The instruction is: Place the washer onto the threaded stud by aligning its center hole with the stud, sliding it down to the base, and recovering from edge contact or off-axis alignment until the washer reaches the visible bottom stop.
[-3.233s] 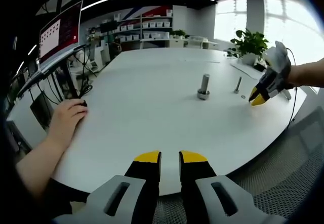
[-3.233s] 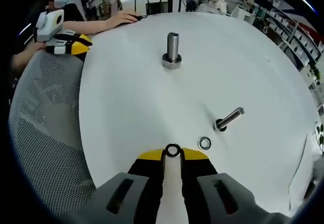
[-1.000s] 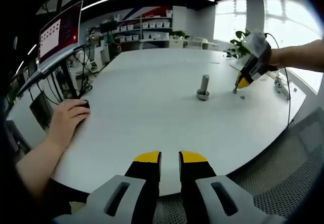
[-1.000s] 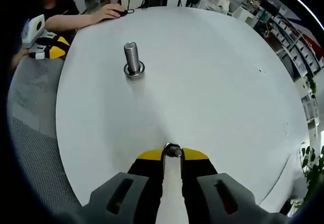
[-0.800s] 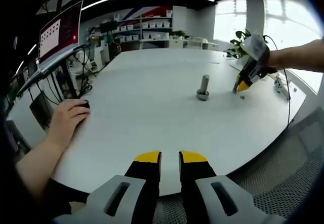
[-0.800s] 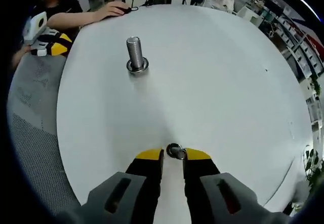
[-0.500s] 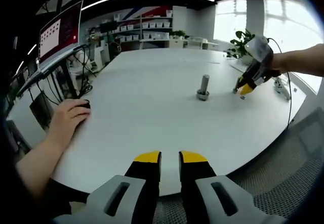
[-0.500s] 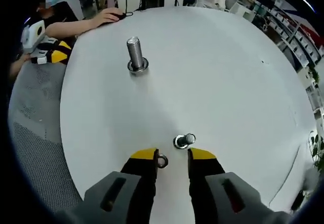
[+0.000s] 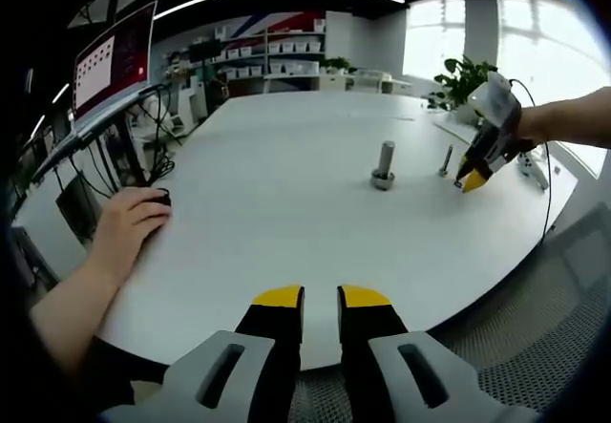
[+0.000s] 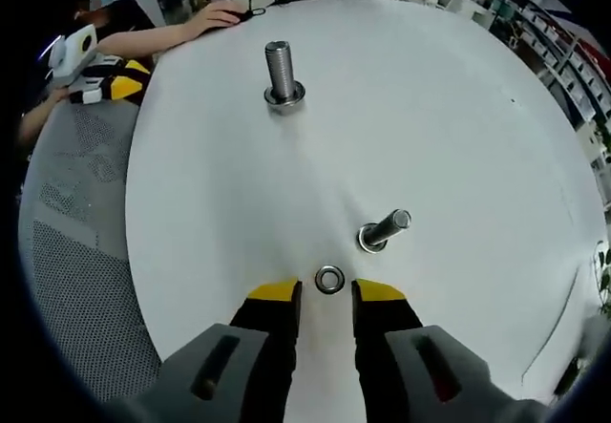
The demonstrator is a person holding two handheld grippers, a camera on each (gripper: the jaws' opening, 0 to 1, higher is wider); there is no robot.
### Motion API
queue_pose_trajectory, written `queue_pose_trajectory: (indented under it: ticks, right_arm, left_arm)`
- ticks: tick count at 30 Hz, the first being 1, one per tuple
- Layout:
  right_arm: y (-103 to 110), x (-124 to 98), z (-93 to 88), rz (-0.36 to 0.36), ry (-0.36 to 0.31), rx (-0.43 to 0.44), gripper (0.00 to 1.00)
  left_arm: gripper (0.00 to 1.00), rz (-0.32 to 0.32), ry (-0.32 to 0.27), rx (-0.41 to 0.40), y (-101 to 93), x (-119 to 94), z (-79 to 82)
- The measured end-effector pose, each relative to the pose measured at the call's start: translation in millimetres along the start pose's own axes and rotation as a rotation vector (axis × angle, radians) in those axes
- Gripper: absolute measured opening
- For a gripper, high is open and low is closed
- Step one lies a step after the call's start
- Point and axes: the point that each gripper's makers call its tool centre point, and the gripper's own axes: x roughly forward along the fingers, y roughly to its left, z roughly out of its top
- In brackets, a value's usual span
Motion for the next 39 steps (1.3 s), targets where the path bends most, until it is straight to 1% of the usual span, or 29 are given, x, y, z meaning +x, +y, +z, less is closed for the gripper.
queue_pose_trajectory:
  ticks: [4,8,13,14,15,19,24,33,39]
  right_arm:
    - [0.0,0.9,1.1,0.004,0.000,-0.012,0.23]
    - [-3.4,1.6,2.4,-0.004,-0.002,0.007,0.18]
    - [-1.0,2.6,2.8,-0.015,0.033,-0.045,0.15]
    - [-0.2,2.7,2.8,-0.014,0.048,-0.073,0.14]
    - [-1.1,2.6,3.2,-0.022,0.052,-0.085,0.14]
    - [0.5,2.4,2.9,-0.036,0.058,-0.087,0.14]
    - [-0.4,2.3,2.9,-0.031,0.064,-0.078,0.14]
    - [0.8,3.6,3.7,-0.029,0.114,-0.108,0.15]
    - [1.5,4.1,4.0,-0.039,0.134,-0.131,0.15]
  left_arm:
    - [0.12,0.000,-0.002,-0.002,0.0,0.0,0.4]
    - [0.11,0.002,-0.002,-0.005,0.4,0.1,0.6]
    - [0.11,0.002,-0.002,-0.006,0.2,-0.1,0.6]
    - [0.11,0.003,-0.002,-0.006,0.1,-0.1,0.7]
    - [0.11,0.004,-0.003,-0.007,0.1,-0.2,0.9]
    - [0.11,0.005,-0.004,-0.009,0.2,-0.3,1.1]
    - [0.11,0.004,-0.003,-0.009,0.4,-0.1,0.6]
    - [0.11,0.007,-0.003,-0.013,0.8,-0.3,0.8]
    - [0.11,0.006,-0.001,-0.014,0.4,-0.4,0.6]
